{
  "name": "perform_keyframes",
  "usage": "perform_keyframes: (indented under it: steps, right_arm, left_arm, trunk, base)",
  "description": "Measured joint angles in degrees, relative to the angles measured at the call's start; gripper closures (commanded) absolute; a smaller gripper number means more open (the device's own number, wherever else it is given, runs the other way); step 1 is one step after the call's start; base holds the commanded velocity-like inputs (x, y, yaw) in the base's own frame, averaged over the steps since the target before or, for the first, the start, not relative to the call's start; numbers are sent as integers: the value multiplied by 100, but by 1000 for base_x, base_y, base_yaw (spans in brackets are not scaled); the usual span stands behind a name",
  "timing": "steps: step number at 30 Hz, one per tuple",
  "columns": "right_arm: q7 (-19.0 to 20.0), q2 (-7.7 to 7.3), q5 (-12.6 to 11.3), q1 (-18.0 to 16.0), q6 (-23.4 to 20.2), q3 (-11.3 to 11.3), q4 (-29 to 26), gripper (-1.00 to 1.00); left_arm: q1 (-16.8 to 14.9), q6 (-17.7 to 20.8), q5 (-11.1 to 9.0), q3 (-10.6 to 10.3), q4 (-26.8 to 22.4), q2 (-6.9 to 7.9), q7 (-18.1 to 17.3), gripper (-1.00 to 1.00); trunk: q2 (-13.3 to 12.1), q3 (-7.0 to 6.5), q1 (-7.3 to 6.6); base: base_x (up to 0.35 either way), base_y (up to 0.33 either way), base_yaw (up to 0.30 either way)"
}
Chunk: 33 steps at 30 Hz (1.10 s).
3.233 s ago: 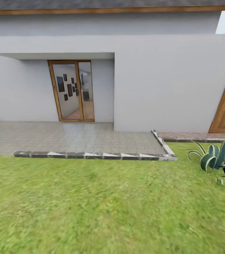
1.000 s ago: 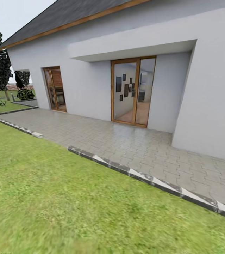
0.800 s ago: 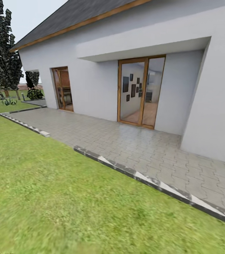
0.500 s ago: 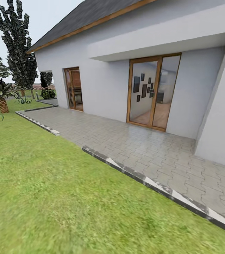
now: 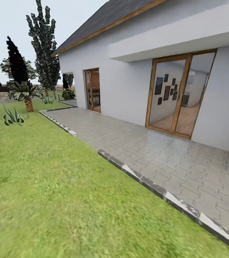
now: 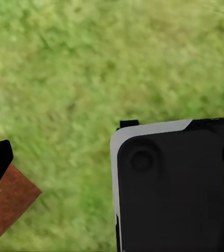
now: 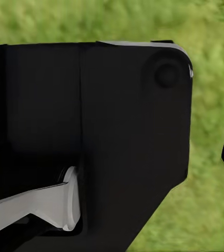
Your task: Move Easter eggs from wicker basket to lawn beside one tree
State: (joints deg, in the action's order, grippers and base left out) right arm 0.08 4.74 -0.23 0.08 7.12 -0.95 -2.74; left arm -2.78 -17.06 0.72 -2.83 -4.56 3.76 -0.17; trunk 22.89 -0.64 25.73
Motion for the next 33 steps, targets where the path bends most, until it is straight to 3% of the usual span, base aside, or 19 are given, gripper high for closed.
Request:
perform_keyframes:
  steps: [15, 33]
  right_arm:
    - [0, 0, 3, 0, 1, 0, 0, -100]
    - [0, 0, 5, 0, 0, 0, 8, -100]
  left_arm:
    - [-1, 1, 0, 0, 1, 9, 0, -100]
    - [0, -5, 0, 0, 0, 22, 0, -100]
  trunk:
    - [0, 0, 0]
    - [0, 0, 0]
  base:
    - [338, 0, 71]
    - [338, 0, 264]
